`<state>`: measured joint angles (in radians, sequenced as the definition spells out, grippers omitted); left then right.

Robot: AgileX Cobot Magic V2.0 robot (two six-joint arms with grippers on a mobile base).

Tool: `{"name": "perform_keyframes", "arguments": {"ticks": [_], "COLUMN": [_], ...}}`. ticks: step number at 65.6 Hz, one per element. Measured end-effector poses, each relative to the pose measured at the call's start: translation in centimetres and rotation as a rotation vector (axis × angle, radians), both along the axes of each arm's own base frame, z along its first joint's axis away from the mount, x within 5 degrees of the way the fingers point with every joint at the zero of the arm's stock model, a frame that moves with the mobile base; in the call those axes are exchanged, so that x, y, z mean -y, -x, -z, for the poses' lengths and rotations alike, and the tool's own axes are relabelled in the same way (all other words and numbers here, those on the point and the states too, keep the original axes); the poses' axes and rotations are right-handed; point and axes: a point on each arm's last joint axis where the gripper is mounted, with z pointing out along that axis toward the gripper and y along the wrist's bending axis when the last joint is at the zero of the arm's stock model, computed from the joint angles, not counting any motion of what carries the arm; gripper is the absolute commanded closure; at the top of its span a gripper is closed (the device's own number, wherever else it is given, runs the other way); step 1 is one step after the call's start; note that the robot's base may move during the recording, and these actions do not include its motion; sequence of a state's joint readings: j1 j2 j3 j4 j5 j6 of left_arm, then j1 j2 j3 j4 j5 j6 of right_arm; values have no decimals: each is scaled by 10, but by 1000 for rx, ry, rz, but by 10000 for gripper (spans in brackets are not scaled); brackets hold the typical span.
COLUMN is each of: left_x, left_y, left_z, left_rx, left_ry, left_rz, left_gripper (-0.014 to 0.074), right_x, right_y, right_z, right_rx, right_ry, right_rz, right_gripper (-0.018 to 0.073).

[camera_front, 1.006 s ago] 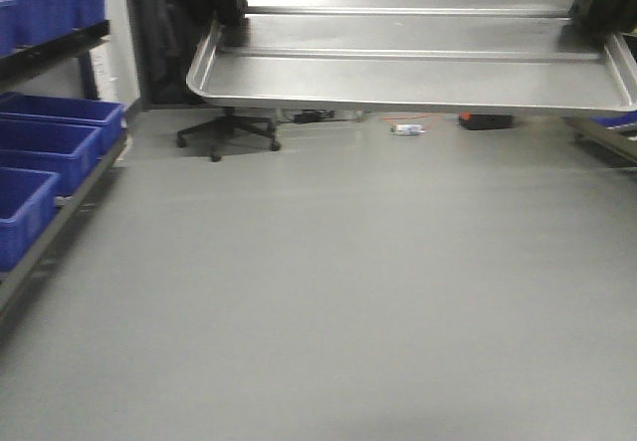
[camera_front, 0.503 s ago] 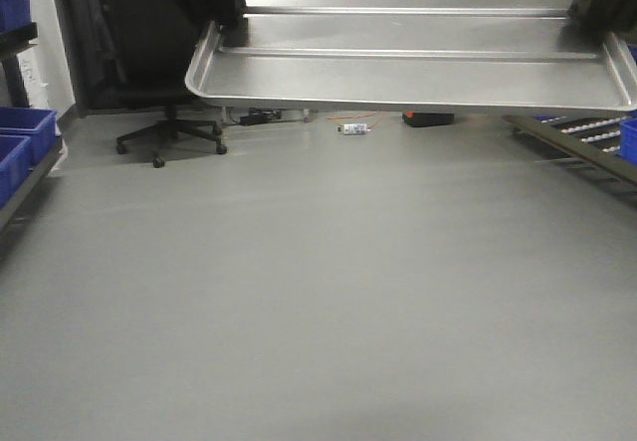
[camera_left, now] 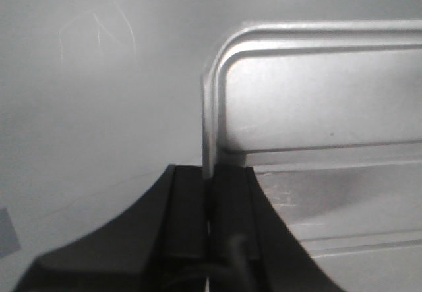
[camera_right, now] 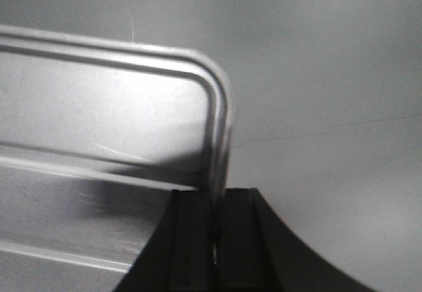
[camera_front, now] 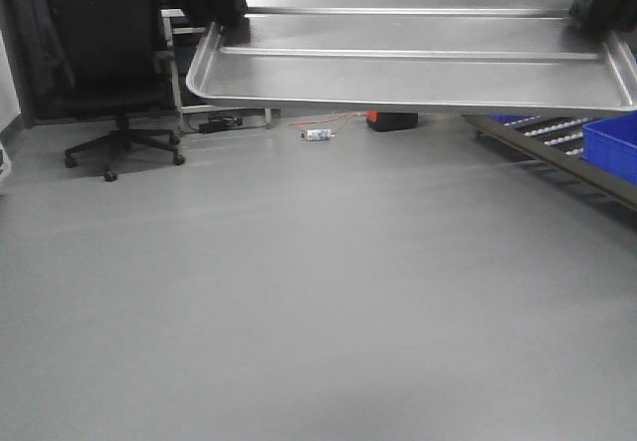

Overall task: Grab silver tray and place in blue box
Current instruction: 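Hold the tray level with both grippers while the base drives to the blue bin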

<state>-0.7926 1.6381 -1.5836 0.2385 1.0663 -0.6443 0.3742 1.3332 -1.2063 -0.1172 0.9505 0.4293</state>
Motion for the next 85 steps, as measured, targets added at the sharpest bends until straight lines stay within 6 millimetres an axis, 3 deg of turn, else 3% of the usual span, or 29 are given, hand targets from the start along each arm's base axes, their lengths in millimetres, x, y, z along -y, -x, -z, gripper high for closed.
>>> {"name": "perform_keyframes", "arguments": {"ticks": [85], "left_x": [0], "left_y": [0], "left_z": [1], "left_rx": [-3], "left_ry": [1], "left_rz": [0], "left_gripper": [701], "right_x": [0], "right_y": [0], "right_z": [0], "right_rx": [0], "right_ry": [0], "right_rz": [0], "right_gripper": [501]}}
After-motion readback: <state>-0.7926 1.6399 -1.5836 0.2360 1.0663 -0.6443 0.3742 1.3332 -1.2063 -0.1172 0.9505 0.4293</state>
